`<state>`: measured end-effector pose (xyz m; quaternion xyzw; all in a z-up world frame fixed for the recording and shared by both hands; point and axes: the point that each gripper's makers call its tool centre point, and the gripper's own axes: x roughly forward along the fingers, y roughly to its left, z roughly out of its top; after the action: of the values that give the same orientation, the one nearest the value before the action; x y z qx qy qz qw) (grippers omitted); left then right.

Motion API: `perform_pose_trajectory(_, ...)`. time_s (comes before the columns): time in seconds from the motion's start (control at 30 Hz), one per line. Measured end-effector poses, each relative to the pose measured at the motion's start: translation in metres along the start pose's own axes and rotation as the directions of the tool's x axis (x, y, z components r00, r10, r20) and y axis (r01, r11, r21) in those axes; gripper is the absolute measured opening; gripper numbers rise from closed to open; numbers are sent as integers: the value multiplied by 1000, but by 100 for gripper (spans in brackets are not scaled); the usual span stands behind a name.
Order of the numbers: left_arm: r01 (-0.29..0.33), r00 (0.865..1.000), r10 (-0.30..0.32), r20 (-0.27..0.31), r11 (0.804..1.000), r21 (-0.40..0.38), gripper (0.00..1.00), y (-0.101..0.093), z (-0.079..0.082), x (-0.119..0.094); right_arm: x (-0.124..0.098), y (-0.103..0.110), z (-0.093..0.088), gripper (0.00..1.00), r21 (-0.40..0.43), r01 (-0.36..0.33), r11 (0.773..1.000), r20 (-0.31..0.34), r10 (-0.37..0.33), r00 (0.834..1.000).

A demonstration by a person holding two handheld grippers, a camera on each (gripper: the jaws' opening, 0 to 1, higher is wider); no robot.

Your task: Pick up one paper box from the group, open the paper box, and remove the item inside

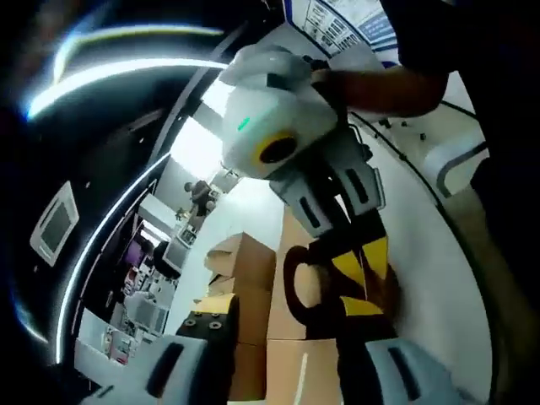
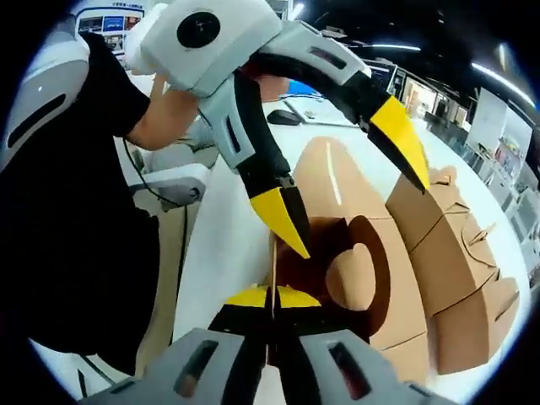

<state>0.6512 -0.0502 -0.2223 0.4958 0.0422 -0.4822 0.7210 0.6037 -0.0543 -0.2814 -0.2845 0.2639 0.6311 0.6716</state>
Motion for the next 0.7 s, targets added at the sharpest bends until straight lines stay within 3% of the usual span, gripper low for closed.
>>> perform_pose_trajectory(0.27,60,981,-39,-189,992,111,49,1,-1,13,0,2,1,3,-13,-4,1000,0,4,1000)
perform_pose_trajectory(0.33,57,968,-25,-251,991,121,48,4,-5,15,0,3,1,3,-18,-7,1000,-1,7,1000)
perform_pose_trajectory(0.4,42,944,3,-329,991,130,42,7,-11,14,1,5,2,3,-26,-13,1000,-1,13,1000)
perform_pose_trajectory(0.47,21,930,31,-366,990,137,40,8,-13,17,1,7,2,3,-30,-16,999,2,16,1000)
perform_pose_trajectory(0.7,5,931,66,-358,981,193,40,4,-8,21,0,6,2,3,-36,-14,999,0,14,1000)
